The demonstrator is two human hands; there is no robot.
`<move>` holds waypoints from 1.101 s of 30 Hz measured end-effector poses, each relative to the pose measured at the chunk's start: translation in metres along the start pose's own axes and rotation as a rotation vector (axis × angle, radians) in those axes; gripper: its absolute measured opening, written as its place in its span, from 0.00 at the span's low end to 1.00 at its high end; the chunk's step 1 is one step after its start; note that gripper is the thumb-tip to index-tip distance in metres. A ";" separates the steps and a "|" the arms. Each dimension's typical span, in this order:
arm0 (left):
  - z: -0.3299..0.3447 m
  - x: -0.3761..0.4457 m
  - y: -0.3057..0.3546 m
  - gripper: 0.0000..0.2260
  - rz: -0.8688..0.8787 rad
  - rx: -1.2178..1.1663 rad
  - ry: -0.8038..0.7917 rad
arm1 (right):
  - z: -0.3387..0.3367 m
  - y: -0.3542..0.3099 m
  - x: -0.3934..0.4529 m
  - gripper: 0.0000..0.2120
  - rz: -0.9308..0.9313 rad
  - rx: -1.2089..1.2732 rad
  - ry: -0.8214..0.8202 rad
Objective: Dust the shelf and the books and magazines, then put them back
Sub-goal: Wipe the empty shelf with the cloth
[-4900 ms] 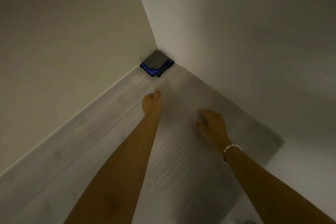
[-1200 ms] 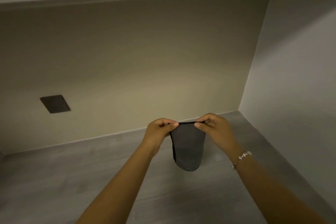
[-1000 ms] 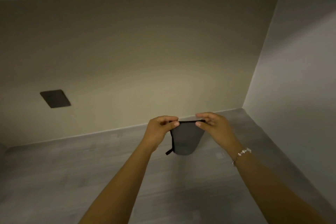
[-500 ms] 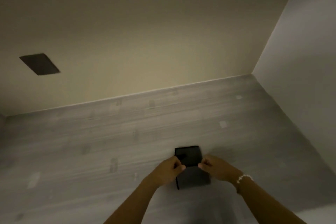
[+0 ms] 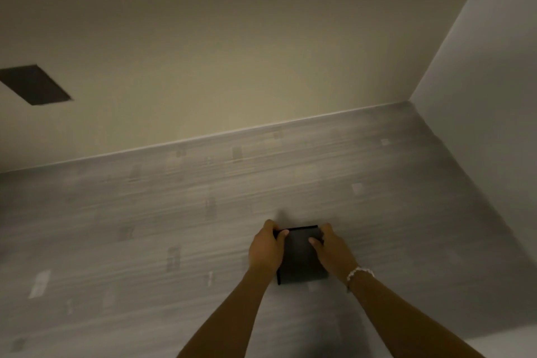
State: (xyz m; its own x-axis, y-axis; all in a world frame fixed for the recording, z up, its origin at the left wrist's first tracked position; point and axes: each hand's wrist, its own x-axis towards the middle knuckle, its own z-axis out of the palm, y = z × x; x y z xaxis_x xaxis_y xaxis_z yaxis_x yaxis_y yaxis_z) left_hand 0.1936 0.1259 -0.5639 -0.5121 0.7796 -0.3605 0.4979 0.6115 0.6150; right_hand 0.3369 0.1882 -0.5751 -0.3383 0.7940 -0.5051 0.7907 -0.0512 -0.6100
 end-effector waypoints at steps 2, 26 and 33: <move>0.005 0.004 0.000 0.07 -0.009 -0.013 0.029 | 0.005 0.001 0.001 0.16 0.023 0.014 0.077; -0.089 -0.008 0.069 0.08 0.077 -0.569 -0.028 | -0.071 -0.077 -0.026 0.21 -0.056 1.023 -0.165; -0.160 -0.038 0.130 0.11 0.223 -0.761 -0.011 | -0.133 -0.153 -0.079 0.22 -0.313 1.144 -0.238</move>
State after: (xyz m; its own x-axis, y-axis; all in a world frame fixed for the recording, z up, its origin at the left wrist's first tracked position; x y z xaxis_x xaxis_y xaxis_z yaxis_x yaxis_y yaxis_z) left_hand 0.1657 0.1539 -0.3585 -0.4481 0.8763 -0.1769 -0.0293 0.1834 0.9826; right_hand 0.3108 0.2138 -0.3605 -0.6145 0.7428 -0.2656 -0.2103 -0.4787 -0.8524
